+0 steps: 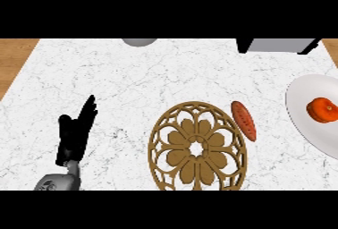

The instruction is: Pick the squash from the placemat and place it in the plate

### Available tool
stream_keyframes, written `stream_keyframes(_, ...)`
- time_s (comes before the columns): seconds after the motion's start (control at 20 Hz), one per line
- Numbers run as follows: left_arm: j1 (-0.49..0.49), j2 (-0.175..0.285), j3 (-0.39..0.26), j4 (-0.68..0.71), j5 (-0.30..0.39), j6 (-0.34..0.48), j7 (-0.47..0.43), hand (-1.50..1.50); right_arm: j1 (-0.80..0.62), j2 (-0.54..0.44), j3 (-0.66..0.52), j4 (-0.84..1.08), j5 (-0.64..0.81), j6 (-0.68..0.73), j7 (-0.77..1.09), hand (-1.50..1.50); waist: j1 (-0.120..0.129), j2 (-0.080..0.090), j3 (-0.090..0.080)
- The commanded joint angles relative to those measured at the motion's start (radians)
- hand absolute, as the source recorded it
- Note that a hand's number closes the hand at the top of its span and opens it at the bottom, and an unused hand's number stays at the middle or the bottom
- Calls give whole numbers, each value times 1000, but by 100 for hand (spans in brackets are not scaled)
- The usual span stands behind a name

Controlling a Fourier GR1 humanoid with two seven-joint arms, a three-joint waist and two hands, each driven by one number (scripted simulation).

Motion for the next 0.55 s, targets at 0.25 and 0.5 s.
stream_keyframes(0.25,-8,-16,1,20,-11,21,4,0,40,-39,-34,11,-27,0,-18,-150,-3,2,1)
stream_keyframes(0.5,26,-15,-14,-8,-9,4,-19,0,35,-22,-36,13,-26,-66,11,-150,14,2,2)
